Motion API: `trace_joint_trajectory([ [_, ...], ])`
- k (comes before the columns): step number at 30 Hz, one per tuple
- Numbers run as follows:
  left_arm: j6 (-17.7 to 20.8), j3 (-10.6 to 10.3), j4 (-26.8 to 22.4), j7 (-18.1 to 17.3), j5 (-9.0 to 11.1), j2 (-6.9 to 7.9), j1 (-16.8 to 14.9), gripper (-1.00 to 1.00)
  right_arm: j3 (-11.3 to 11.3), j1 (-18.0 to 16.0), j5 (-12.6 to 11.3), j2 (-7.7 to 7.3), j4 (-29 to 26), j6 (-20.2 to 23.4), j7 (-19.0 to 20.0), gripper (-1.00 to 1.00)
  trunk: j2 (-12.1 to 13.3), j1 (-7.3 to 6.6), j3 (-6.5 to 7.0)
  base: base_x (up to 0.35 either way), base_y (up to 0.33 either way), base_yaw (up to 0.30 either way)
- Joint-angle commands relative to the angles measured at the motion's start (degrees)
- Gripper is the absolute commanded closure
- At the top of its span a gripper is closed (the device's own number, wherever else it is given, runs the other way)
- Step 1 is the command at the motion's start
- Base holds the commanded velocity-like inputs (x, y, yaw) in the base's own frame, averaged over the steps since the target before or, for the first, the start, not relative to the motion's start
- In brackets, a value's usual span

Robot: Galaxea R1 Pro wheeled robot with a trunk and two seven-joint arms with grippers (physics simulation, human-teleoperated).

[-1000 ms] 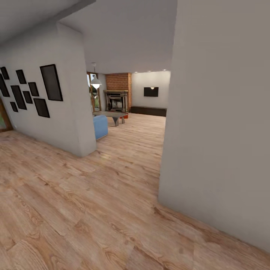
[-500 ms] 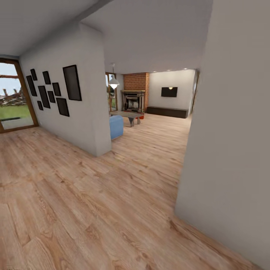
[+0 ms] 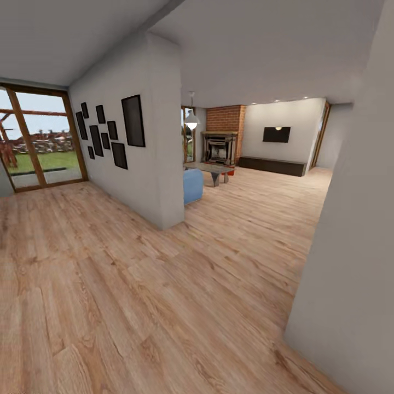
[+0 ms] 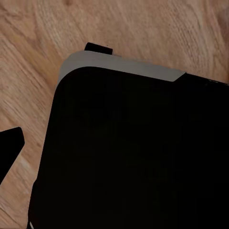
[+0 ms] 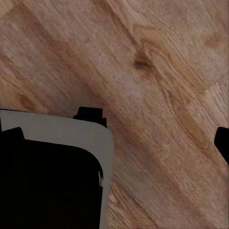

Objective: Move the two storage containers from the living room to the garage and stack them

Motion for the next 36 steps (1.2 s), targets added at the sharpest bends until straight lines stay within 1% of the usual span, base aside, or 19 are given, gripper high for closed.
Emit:
trace_joint_trajectory([
  [1, -0.1, 0.0, 0.0, 0.0, 0.3, -0.01, 0.0, -1.0, 0.4, 0.0, 0.1, -0.02, 0.1, -0.2, 0.1, -1.0, 0.0, 0.03, -0.06, 0.324, 0.0, 0.277],
  [6, -0.1, 0.0, 0.0, 0.0, 0.3, -0.01, 0.0, -1.0, 0.4, 0.0, 0.0, -0.02, 0.1, 0.1, 0.1, -1.0, 0.0, 0.03, -0.06, 0.324, 0.0, 0.267],
  [9, -0.1, 0.0, 0.0, 0.0, 0.3, -0.01, 0.0, -1.0, 0.4, 0.0, -0.1, -0.08, 0.1, 0.2, 0.1, -1.0, 0.0, 0.03, -0.06, 0.324, 0.0, 0.099],
  [36, 0.0, 0.0, 0.0, 0.0, 0.4, 0.02, 0.0, -1.0, 1.2, 0.0, 0.7, -0.11, 0.2, 0.3, 0.2, -1.0, 0.0, 0.03, -0.06, 0.324, 0.0, 0.003],
])
